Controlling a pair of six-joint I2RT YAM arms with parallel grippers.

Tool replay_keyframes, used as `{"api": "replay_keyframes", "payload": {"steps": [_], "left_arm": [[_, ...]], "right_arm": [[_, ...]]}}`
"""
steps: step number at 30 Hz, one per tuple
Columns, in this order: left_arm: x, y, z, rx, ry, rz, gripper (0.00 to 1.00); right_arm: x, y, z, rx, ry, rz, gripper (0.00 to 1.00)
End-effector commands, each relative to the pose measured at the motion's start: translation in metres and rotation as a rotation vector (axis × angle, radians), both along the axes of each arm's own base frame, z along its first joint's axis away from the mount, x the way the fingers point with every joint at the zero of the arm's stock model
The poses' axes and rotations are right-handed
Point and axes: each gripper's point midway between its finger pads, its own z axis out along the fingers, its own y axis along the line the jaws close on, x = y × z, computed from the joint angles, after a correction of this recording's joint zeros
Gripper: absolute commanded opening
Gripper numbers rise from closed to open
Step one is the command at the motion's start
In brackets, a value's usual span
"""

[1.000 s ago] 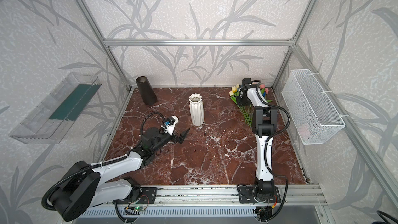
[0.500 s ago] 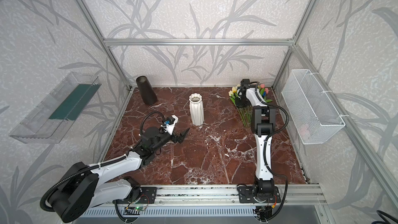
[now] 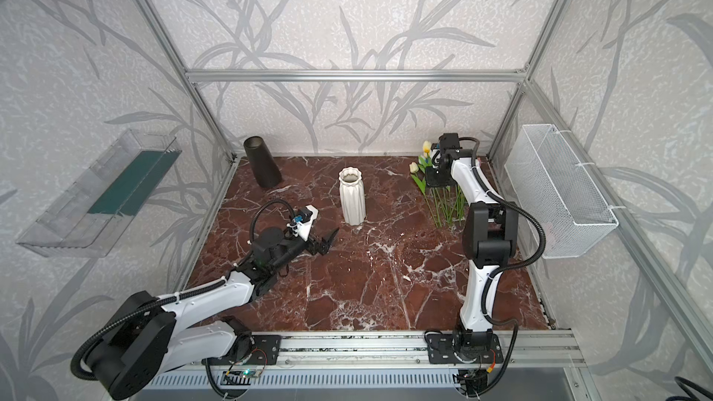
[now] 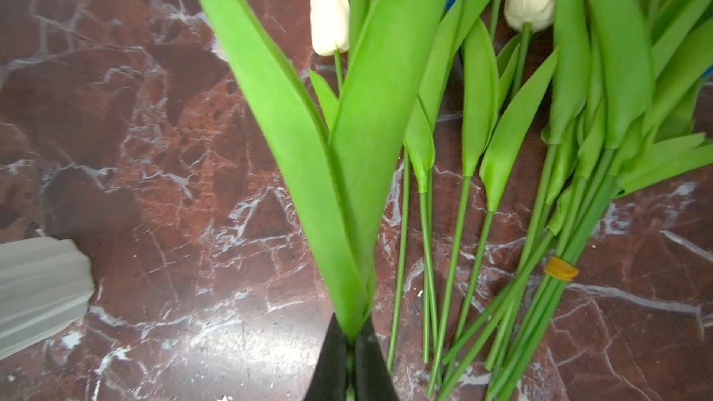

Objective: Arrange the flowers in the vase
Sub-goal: 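Carry the yellow tulip over the vase and lower its stem in with the right gripper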

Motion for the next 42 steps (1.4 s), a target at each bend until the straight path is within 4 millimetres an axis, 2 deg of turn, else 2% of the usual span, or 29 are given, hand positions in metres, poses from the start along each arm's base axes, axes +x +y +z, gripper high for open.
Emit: {"api": "replay_keyframes", "payload": {"steps": [1, 5, 8, 13, 16, 20, 23, 25, 28, 31, 34, 38, 42], "left_arm": [[0.004, 0.002, 0.034, -0.032, -0.098, 0.024, 0.99], [0.003, 0.013, 0.042, -0.056, -0.134, 0.078, 0.99], [0.003, 0.021, 0.047, -0.080, -0.158, 0.120, 0.99], [0.002, 0.023, 0.047, -0.082, -0.166, 0.124, 0.99], [0.003, 0.022, 0.048, -0.088, -0.174, 0.124, 0.99], [0.004, 0.021, 0.047, -0.082, -0.171, 0.121, 0.99], [0.004, 0.022, 0.046, -0.082, -0.171, 0.123, 0.99], [0.003, 0.021, 0.046, -0.081, -0.169, 0.118, 0.99], [0.003, 0.021, 0.045, -0.078, -0.168, 0.119, 0.99], [0.002, 0.022, 0.046, -0.077, -0.169, 0.119, 0.99], [0.001, 0.023, 0.043, -0.063, -0.158, 0.120, 0.99], [0.001, 0.025, 0.039, -0.048, -0.159, 0.128, 0.99], [0.001, 0.024, 0.037, -0.040, -0.155, 0.128, 0.99]], "right_arm": [[-0.003, 0.016, 0.032, 0.080, -0.103, 0.028, 0.04], [-0.021, 0.051, 0.084, 0.150, -0.294, 0.134, 0.03], [-0.041, 0.083, 0.140, 0.252, -0.504, 0.225, 0.03], [-0.074, 0.119, 0.234, 0.497, -0.837, 0.321, 0.03], [-0.098, 0.156, 0.284, 0.599, -0.978, 0.443, 0.01], [-0.127, 0.199, 0.334, 0.705, -1.120, 0.586, 0.01], [-0.130, 0.217, 0.355, 0.770, -1.181, 0.628, 0.01], [-0.129, 0.228, 0.362, 0.788, -1.225, 0.652, 0.01], [-0.117, 0.243, 0.358, 0.772, -1.239, 0.657, 0.01], [-0.099, 0.250, 0.343, 0.743, -1.241, 0.632, 0.01], [-0.083, 0.256, 0.318, 0.710, -1.210, 0.624, 0.01], [-0.075, 0.266, 0.292, 0.672, -1.203, 0.643, 0.01], [-0.074, 0.268, 0.279, 0.662, -1.193, 0.649, 0.02]]}}
